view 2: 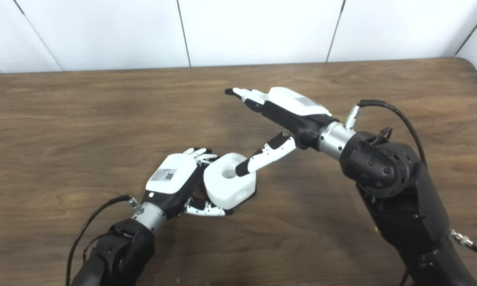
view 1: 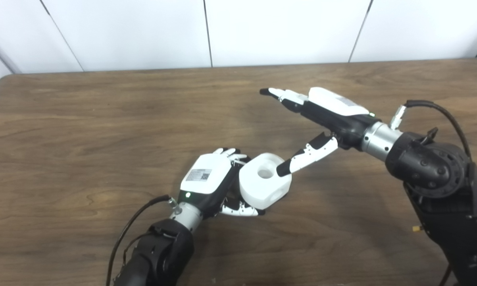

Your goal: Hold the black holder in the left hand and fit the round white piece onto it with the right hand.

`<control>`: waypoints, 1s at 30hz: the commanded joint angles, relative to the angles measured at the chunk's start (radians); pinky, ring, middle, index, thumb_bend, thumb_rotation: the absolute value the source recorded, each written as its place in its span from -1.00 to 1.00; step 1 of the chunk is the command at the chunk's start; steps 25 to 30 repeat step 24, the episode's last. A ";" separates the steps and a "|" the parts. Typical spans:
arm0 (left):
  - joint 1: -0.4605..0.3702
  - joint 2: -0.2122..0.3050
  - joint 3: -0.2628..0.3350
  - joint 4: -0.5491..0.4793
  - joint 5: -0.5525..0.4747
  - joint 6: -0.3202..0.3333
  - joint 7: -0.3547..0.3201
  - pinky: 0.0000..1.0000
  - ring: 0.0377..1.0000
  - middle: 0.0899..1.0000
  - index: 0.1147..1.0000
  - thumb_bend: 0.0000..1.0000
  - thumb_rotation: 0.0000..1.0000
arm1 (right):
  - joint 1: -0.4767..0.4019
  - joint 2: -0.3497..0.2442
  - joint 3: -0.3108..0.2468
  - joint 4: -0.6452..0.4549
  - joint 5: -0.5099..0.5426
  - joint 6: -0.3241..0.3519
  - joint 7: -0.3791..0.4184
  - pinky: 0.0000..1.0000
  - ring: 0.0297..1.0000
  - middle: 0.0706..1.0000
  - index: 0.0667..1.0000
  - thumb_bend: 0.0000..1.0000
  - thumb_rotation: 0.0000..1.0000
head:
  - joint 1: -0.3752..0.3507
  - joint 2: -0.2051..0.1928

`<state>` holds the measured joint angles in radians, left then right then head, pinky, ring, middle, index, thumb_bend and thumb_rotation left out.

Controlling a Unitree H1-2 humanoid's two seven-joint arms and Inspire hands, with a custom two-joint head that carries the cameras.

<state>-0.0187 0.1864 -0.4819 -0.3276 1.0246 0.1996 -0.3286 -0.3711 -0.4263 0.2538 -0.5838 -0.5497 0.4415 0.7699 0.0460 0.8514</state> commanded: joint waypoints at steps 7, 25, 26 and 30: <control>-0.001 0.036 -0.003 -0.022 0.008 0.061 -0.185 0.78 0.74 0.60 0.38 0.55 -0.65 | -0.023 -0.022 -0.017 -0.015 0.022 -0.005 -0.028 0.96 1.00 0.99 1.00 1.00 0.22 | 0.004 0.006; -0.005 0.096 0.069 -0.152 0.069 0.110 -0.436 0.75 0.80 0.75 0.74 0.77 -0.53 | -0.049 -0.026 -0.025 0.014 0.051 -0.002 -0.048 0.86 1.00 0.95 1.00 1.00 0.22 | 0.013 0.005; -0.005 0.096 0.069 -0.152 0.069 0.110 -0.436 0.75 0.80 0.75 0.74 0.77 -0.53 | -0.049 -0.026 -0.025 0.014 0.051 -0.002 -0.048 0.86 1.00 0.95 1.00 1.00 0.22 | 0.013 0.005; -0.005 0.096 0.069 -0.152 0.069 0.110 -0.436 0.75 0.80 0.75 0.74 0.77 -0.53 | -0.049 -0.026 -0.025 0.014 0.051 -0.002 -0.048 0.86 1.00 0.95 1.00 1.00 0.22 | 0.013 0.005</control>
